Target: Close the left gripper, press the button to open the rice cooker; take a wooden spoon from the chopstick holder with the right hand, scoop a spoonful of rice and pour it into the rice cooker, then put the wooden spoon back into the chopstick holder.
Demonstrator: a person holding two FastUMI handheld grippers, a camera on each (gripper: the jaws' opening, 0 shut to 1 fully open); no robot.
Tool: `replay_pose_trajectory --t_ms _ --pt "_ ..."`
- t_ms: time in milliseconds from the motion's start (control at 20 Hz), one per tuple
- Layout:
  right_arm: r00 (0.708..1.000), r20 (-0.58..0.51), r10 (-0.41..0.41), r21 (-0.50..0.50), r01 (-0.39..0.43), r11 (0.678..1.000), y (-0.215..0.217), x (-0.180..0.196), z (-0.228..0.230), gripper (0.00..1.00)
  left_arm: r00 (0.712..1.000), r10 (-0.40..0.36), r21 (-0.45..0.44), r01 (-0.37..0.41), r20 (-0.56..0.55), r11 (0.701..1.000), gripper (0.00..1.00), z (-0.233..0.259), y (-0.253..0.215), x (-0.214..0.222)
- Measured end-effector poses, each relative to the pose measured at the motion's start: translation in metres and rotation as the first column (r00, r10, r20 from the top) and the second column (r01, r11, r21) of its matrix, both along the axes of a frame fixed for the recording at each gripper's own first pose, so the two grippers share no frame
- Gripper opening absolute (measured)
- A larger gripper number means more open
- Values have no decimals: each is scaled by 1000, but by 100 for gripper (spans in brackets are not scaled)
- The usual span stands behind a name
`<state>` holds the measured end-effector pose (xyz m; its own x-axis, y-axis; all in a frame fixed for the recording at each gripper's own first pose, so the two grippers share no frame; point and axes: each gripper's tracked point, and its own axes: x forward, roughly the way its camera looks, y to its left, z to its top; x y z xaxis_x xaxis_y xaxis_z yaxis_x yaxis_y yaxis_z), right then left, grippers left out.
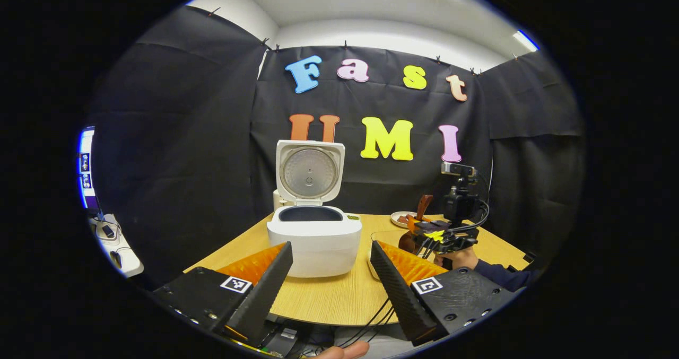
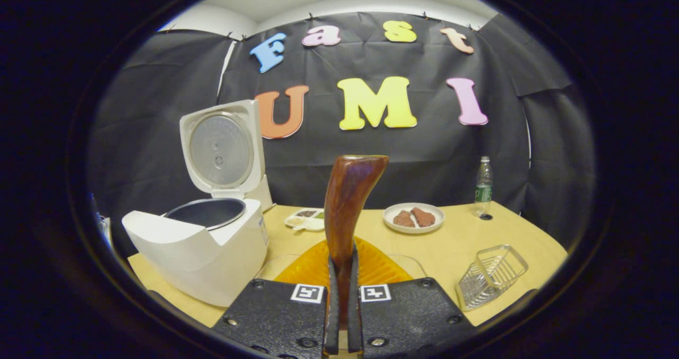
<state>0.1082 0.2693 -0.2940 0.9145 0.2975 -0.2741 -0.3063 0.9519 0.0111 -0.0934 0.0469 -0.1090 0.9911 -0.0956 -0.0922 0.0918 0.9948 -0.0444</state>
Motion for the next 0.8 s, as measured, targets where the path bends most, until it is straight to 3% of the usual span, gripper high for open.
replay_pose_trajectory --t_ms 150,300,600,800 --pt "993 -111 32 -15 -33 999 15 -2 -32 12 1000 -8 17 8 -1 1000 94 2 -2 -1" --pt "964 -253 86 135 -53 989 25 -9 -41 12 1000 -21 33 20 19 999 94 6 -5 -3" --pt "873 -449 189 425 23 905 20 -8 -44 12 1000 -21 41 20 4 999 94 2 -4 1" --pt "874 -442 201 498 53 866 8 -2 -33 11 1000 -20 38 19 20 999 94 3 -1 -1"
